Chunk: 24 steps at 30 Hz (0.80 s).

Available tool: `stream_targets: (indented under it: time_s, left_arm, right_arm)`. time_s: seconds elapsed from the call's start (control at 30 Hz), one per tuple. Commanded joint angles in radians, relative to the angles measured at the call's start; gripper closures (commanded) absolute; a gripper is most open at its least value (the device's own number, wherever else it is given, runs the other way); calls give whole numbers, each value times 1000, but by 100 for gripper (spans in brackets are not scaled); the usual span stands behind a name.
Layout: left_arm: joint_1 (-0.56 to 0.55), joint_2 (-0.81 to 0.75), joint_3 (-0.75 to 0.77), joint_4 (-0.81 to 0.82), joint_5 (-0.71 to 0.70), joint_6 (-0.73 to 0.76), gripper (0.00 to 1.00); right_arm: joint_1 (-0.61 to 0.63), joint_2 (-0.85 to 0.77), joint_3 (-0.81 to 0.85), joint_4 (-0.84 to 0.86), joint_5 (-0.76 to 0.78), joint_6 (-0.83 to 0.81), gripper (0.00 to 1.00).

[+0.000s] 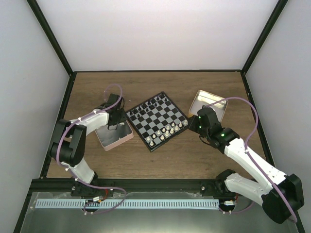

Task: Set up the chess pieces on the board
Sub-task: Pick up the chess piece from the storage box.

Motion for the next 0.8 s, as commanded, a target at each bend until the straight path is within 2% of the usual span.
stream_targets:
  time_s: [0.0,0.3,0.63,0.77]
  left_arm:
    - [6,33,-21,66,-8,-56,71]
    - [6,37,-55,36,-3,-63,72]
    - [6,31,-68,-10,52,9,72]
    - [7,19,-83,3,46,1,78]
  right_arm:
    - [-7,-15,-3,7,5,4,64]
    - [-7,-16,-7,8,3,6,64]
    - [-7,-10,-8,13,-4,8,65]
    - [-6,-11,-9,14,-6,10,64]
